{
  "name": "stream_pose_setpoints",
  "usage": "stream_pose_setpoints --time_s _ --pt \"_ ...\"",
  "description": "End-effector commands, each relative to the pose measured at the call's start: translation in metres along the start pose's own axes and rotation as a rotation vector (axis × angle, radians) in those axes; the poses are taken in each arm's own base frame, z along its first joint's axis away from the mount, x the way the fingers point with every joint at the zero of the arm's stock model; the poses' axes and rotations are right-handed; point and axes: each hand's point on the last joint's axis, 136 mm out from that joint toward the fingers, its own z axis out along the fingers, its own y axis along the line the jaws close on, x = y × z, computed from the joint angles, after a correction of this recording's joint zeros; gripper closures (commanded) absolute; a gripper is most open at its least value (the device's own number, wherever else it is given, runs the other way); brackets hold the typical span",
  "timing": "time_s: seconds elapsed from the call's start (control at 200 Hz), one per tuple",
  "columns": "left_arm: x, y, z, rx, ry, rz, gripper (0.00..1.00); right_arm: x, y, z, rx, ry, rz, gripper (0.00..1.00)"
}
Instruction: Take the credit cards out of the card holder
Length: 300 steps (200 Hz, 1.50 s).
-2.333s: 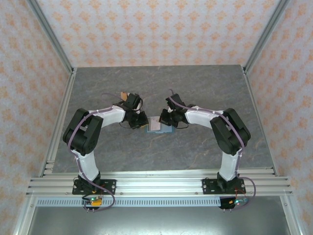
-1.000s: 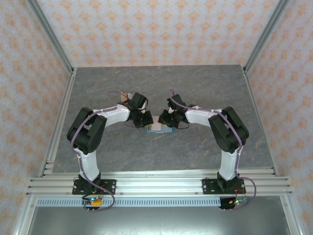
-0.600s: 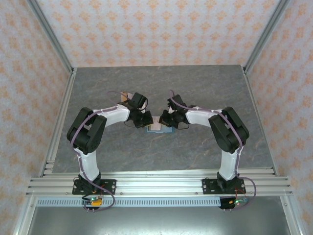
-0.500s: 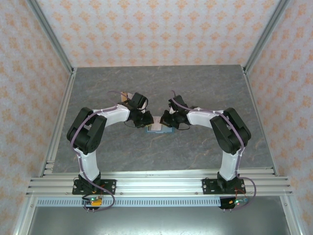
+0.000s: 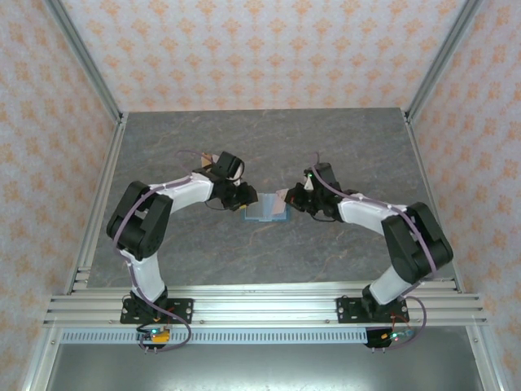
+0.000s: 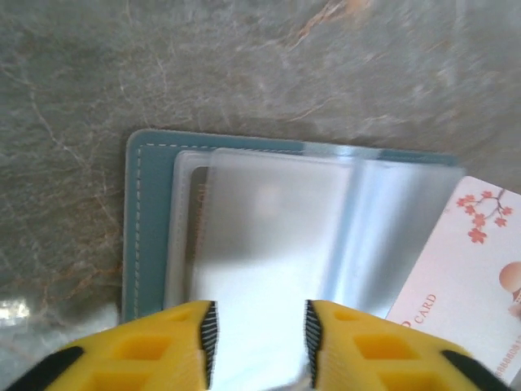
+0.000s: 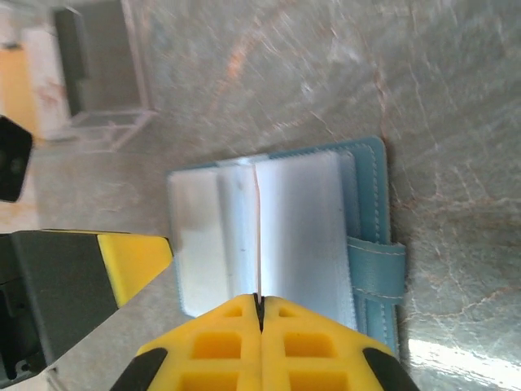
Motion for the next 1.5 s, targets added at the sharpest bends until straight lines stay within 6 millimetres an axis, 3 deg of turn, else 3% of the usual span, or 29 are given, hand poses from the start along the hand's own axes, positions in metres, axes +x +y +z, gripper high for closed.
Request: stream_pose_setpoints --time_s 0.0,0.225,0.455,0.646,0.781,1.116,1.201,1.311,1.496 --pt "-0.013 -0.034 -0.038 0.137 -0.053 -0.006 0.51 -0.024 0.040 -0.023 -0.173 -0.081 -0.048 0.99" --pt "-0.021 -0.082 -0.075 0.398 -0.080 -0.016 0.27 -0.033 0.092 -0.047 -0.407 -0.042 -0.062 0.99" --pt "-0.023 -0.111 -0.095 0.570 -0.061 0.007 0.24 -0.034 0.124 -0.058 -0.540 0.007 -0.075 0.99" --pt "-0.024 -0.124 -0.106 0.651 -0.065 0.016 0.35 -0.040 0.126 -0.058 -0.579 0.017 -0.035 0.99" --pt "-0.025 -0.128 -0.111 0.681 -0.072 0.018 0.54 -0.046 0.121 -0.055 -0.587 0.015 0.005 0.99" --pt "-0.025 -0.124 -0.113 0.671 -0.089 0.026 0.89 -0.048 0.106 -0.045 -0.540 0.025 0.053 0.96" --pt "-0.025 -0.118 -0.111 0.637 -0.097 0.028 0.97 -0.044 0.095 -0.037 -0.467 0.053 0.070 0.87" --pt "-0.026 -0.101 -0.111 0.546 -0.120 0.031 1.00 -0.041 0.077 -0.033 -0.360 0.043 0.044 0.53" --pt "-0.036 -0.042 -0.122 0.187 -0.199 0.064 1.00 -0.044 0.034 -0.036 -0.088 -0.027 -0.037 0.20"
